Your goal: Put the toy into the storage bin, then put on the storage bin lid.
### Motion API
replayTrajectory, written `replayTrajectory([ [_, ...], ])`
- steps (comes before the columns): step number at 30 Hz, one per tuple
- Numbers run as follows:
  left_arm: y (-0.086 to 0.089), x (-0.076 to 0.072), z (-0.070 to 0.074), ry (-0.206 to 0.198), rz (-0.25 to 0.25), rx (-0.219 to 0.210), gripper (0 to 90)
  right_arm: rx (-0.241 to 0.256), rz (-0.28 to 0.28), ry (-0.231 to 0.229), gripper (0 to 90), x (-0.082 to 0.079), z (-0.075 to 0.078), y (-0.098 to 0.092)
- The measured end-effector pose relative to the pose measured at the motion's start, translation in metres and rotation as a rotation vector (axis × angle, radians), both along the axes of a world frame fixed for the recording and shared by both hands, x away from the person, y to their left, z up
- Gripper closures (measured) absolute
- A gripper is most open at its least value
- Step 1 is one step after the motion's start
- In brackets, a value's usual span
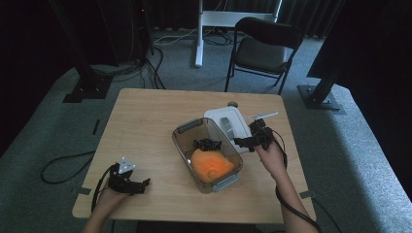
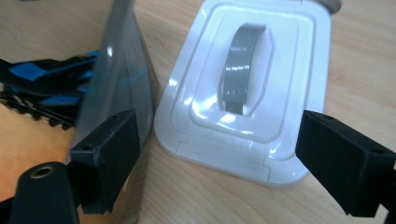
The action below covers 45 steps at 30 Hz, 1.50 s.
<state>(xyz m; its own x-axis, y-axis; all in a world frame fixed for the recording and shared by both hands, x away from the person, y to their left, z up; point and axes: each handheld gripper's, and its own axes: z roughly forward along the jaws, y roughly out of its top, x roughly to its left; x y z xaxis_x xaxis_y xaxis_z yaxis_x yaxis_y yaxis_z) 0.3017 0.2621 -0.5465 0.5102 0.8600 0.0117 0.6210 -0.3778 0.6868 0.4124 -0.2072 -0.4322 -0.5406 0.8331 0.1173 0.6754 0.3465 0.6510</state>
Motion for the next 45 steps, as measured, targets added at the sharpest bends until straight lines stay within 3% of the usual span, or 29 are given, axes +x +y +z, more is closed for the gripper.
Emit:
replayTrajectory([
  [5,0.0,0.0,0.0,-0.001,0.002,0.002,1.6,-0.004,-0.016,0.019,12.6,0.005,-0.012,-0.006],
  [10,0.0,0.0,0.0,-0.001,0.002,0.002,1.6,0.081,-0.038,0.047,12.0,0.007,-0.016,-0.013],
  [12,0.0,0.0,0.0,-0.001,0.003,0.002,1.6,0.057,-0.072,0.052,11.9,0.007,-0.016,-0.013],
  [13,0.0,0.0,0.0,-0.001,0.002,0.002,1.6,0.027,-0.073,0.047,10.2,0.007,-0.016,-0.011],
  [15,0.0,0.0,0.0,-0.001,0.004,0.002,1.6,0.021,-0.058,0.06,9.8,0.007,-0.017,-0.011],
  [23,0.0,0.0,0.0,0.0,0.004,0.002,1.6,0.044,-0.08,0.1,9.9,0.013,-0.026,-0.013],
  [37,0.0,0.0,0.0,0.0,0.004,0.002,1.6,0.05,-0.099,0.098,9.9,0.026,-0.031,-0.005],
  [45,0.0,0.0,0.0,0.0,0.004,0.001,1.6,0.038,-0.102,0.105,10.0,0.04,-0.033,0.01],
])
